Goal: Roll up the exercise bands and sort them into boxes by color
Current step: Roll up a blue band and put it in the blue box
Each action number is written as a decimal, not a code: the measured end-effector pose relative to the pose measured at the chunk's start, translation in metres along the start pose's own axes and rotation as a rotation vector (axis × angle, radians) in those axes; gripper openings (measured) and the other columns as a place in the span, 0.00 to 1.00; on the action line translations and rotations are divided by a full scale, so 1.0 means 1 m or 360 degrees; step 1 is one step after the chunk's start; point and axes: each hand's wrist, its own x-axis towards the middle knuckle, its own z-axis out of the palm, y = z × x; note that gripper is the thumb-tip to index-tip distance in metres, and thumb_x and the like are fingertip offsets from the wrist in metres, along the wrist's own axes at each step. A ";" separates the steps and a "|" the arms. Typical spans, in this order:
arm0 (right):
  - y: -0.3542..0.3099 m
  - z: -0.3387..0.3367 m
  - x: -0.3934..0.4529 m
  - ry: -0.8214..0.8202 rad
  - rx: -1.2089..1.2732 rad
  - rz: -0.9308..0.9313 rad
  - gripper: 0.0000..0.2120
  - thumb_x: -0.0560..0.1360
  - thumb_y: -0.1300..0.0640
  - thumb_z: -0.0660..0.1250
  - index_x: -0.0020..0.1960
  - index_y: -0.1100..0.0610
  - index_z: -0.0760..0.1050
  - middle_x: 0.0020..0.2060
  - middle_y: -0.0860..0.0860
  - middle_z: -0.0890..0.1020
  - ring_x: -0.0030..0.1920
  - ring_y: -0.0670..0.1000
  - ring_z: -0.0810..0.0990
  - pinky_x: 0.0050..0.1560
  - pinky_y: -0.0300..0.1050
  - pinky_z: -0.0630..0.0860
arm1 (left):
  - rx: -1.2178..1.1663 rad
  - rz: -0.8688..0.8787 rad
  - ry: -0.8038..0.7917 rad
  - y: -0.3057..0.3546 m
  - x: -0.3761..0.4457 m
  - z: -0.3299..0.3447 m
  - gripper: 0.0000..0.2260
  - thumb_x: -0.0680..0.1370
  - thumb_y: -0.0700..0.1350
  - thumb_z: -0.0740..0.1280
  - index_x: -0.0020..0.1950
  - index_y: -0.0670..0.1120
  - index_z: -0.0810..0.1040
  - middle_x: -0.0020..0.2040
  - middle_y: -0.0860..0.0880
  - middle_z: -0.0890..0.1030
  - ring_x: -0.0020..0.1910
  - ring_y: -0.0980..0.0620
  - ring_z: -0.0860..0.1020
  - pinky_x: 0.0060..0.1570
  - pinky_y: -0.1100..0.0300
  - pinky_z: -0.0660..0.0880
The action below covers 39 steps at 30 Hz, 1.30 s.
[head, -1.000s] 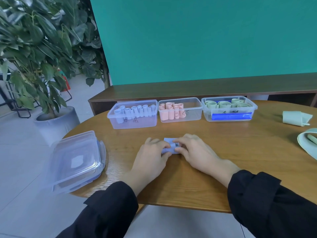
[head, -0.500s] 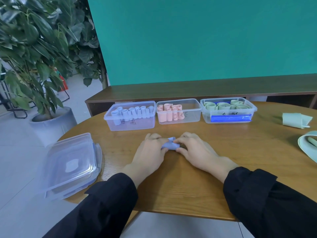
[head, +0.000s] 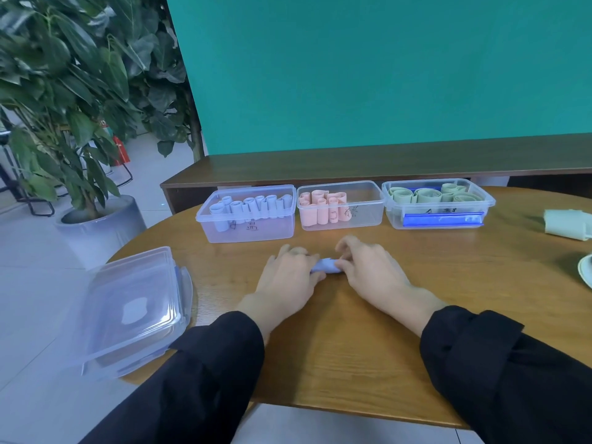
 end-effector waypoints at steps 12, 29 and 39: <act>0.010 0.006 0.016 -0.0068 0.0133 -0.0136 0.06 0.76 0.51 0.71 0.52 0.45 0.76 0.46 0.43 0.79 0.47 0.47 0.77 0.50 0.52 0.77 | -0.0142 -0.0101 -0.0300 -0.004 0.016 -0.002 0.15 0.85 0.51 0.61 0.71 0.52 0.73 0.67 0.50 0.73 0.67 0.45 0.66 0.63 0.44 0.64; -0.042 -0.041 0.035 -0.0274 0.0937 -0.0283 0.04 0.76 0.55 0.75 0.49 0.53 0.81 0.39 0.41 0.81 0.41 0.40 0.77 0.44 0.30 0.70 | -0.1690 -0.0573 0.0468 -0.017 -0.021 -0.059 0.09 0.77 0.42 0.73 0.55 0.53 0.81 0.48 0.55 0.86 0.49 0.57 0.83 0.50 0.62 0.77; -0.120 -0.048 0.042 -0.0537 0.0991 -0.0277 0.08 0.75 0.51 0.75 0.51 0.54 0.83 0.39 0.44 0.84 0.37 0.39 0.79 0.40 0.37 0.75 | -0.1957 -0.0566 0.0866 -0.052 -0.065 -0.095 0.11 0.81 0.39 0.69 0.58 0.54 0.81 0.47 0.52 0.87 0.45 0.50 0.86 0.49 0.54 0.82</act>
